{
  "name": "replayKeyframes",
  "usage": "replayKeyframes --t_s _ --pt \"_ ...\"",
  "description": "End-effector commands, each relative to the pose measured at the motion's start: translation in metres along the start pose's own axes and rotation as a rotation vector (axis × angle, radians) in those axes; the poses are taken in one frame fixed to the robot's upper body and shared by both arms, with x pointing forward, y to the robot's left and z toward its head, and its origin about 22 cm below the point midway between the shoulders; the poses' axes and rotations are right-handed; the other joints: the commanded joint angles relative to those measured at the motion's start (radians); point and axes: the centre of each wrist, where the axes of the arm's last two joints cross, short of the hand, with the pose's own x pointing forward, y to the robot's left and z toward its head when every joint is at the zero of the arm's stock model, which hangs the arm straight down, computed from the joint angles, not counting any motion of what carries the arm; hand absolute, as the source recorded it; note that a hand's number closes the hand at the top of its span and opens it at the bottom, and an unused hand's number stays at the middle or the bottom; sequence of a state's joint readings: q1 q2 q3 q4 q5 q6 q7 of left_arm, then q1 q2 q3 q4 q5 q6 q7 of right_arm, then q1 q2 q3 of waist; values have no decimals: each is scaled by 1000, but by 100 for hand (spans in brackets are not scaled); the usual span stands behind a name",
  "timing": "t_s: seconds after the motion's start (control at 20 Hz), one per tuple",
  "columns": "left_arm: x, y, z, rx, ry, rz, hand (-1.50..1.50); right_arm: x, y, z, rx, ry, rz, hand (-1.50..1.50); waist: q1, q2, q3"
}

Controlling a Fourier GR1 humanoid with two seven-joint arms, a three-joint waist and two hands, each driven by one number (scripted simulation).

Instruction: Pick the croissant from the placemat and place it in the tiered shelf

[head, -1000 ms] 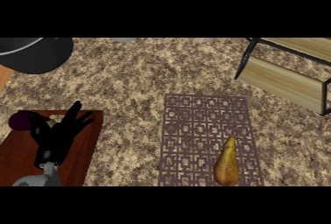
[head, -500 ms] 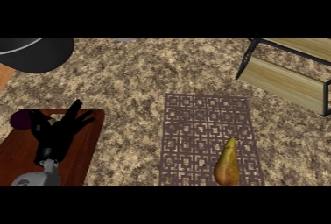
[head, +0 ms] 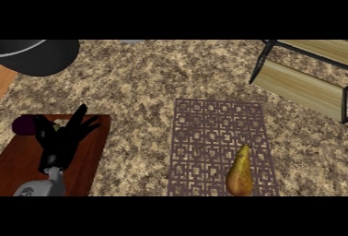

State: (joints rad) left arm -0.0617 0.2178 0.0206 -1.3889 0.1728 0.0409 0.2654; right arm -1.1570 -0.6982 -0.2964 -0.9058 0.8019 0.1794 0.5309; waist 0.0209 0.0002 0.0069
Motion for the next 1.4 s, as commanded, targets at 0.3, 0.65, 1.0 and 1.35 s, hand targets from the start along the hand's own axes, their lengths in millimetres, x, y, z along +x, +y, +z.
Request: replayKeyframes --t_s 0.3,0.65,1.0,1.35 --pt "-20 8 2 -14 84 -1 0 -14 29 -13 0 -71 -38 150 -7 3 -7" --pt "-14 -9 -2 2 62 6 0 -24 3 -24 38 -67 79 150 -10 3 -7" --pt "-11 6 -2 0 63 4 0 -23 2 -28 -97 59 -267 -150 -5 6 -7" --pt "4 10 -3 -5 68 -2 0 -15 -12 -27 -131 37 -527 -150 -8 3 -7"
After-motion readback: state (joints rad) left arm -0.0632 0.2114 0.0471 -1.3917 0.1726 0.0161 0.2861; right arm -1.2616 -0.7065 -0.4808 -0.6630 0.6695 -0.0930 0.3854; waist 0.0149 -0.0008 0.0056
